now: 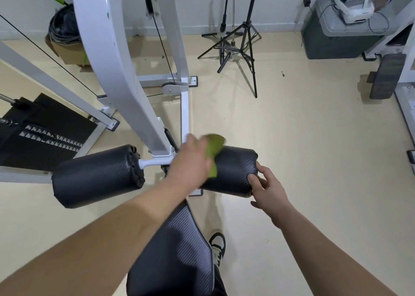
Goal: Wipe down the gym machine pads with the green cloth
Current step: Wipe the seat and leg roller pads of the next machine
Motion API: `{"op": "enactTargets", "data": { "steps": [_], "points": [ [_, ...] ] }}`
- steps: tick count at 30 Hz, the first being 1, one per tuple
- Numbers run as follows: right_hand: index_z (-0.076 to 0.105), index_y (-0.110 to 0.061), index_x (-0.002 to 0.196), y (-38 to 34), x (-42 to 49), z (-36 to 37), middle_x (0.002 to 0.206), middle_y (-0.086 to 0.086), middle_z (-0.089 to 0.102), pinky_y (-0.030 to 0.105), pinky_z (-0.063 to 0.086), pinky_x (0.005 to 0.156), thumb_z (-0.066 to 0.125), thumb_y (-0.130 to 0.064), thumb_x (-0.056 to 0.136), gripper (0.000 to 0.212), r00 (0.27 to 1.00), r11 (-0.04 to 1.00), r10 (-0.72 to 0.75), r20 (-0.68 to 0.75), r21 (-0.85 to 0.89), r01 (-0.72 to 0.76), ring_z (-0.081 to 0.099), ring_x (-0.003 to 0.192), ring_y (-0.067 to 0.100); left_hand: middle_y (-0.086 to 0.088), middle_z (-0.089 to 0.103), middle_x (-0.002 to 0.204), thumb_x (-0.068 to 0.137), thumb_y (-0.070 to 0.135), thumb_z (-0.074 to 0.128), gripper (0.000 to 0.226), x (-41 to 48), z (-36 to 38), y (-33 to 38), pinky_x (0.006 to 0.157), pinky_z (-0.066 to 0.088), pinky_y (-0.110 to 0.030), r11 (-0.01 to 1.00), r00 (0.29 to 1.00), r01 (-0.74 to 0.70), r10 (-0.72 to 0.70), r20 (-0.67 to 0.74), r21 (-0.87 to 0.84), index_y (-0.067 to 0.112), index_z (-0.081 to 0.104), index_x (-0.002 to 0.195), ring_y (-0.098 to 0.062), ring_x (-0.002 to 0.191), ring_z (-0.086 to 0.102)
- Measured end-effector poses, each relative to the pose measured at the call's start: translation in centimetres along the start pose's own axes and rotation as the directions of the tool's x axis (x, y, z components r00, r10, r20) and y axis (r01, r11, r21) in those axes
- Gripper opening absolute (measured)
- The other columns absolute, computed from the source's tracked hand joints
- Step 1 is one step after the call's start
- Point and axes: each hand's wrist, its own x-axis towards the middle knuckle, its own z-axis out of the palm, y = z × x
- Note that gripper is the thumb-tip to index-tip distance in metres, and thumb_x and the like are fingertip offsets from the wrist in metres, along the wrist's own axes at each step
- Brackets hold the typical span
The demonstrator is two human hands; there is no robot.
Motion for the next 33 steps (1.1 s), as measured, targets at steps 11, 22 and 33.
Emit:
{"op": "enactTargets", "data": {
  "steps": [11,22,33],
  "points": [
    [0.046,-0.046,0.145,-1.9,0.8,-1.2,0.136,-0.005,0.056,0.051,0.059,0.092,0.075,-0.043,0.090,0.062,0.996,0.994,0.088,0.028,0.066,-0.089,0.060,0.121,0.023,-0.007,0.037,0.121,0.092,0.022,0.058,0.052,-5.8,1.6,2.3,0.080,0.049,-0.039,0.990,0.999,-0.028,0.033,0.033,-0.137,0.015,0.042,0.141,-0.030,0.099,0.055],
    [0.030,-0.061,0.152,0.4,0.7,0.9,0.145,-0.021,0.055,0.046,0.049,0.111,0.056,-0.039,0.104,0.059,0.998,0.997,-0.063,0.018,0.033,0.062,0.056,0.130,0.015,-0.013,0.044,0.115,0.084,0.019,0.059,0.045,-0.6,1.2,6.1,0.079,0.052,-0.045,0.987,0.993,0.092,-0.101,-0.061,-0.133,0.012,0.052,0.128,-0.036,0.097,0.055],
    [0.027,-0.051,0.156,1.8,-0.4,1.0,0.142,-0.035,0.049,0.017,0.039,0.100,0.052,-0.024,0.107,0.061,0.992,0.994,-0.101,0.071,0.043,0.098,0.055,0.118,-0.016,-0.016,0.045,0.116,0.094,0.023,0.055,0.041,0.9,-1.0,-1.0,0.077,0.049,-0.044,0.972,0.969,0.224,-0.229,-0.089,-0.068,0.008,0.049,0.132,-0.040,0.095,0.057]
  ]
}}
